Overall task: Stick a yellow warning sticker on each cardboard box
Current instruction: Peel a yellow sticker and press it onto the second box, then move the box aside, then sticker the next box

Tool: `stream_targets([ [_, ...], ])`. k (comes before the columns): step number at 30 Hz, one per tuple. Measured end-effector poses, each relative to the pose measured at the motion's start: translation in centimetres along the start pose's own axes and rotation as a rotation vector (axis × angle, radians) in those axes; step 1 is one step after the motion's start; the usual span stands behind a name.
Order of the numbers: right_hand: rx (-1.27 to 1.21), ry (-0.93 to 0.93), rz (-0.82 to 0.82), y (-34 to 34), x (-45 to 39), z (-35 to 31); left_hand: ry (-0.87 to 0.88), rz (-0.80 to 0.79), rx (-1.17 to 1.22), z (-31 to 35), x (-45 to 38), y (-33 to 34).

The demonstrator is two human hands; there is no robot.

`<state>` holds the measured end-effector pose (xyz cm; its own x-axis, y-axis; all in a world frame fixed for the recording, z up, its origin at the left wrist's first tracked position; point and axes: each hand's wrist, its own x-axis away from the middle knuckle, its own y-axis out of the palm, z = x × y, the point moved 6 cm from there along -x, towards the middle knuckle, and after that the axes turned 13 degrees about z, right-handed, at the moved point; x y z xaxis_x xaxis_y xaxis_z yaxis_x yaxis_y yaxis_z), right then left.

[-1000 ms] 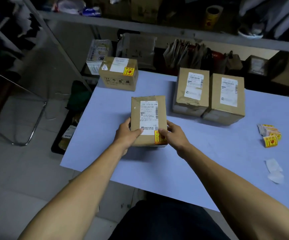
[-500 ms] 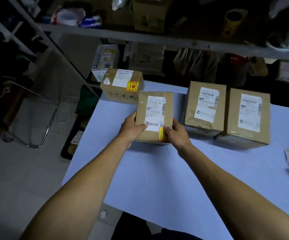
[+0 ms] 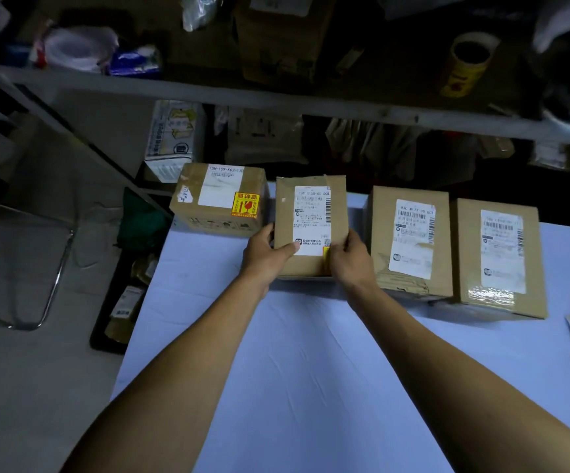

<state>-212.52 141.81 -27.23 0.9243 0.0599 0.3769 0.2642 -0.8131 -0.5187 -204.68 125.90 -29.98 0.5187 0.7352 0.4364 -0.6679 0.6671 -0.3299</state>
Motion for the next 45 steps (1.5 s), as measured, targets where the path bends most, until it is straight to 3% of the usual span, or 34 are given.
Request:
stream_targets([
  [12,-0.061,-0.013,-0.004,0.9,-3.0,-1.1,-0.009,0.127,0.183,0.0,-1.0,0.6],
  [25,-0.104,0.031,-0.023,0.9,-2.0,-1.2,0.007,0.276,0.053,0.9,-0.1,-0.2],
  [33,0.173,-0.126,-0.042,-1.0,-0.7,-2.8,0.062,0.198,-0.217,2.7,0.5,-1.2],
  [37,0.242,-0.260,-0.014,-3.1,1.5,-3.3,0.101,0.234,-0.345,3.3,2.9,-2.9],
  [40,0.305,-0.374,0.005,-4.7,3.6,-2.8,0.255,0.226,-0.544,3.8,5.7,-3.9],
  [45,0.436,-0.442,0.035,-7.8,7.1,-0.7,0.518,0.059,-0.777,5.2,9.0,-2.6],
])
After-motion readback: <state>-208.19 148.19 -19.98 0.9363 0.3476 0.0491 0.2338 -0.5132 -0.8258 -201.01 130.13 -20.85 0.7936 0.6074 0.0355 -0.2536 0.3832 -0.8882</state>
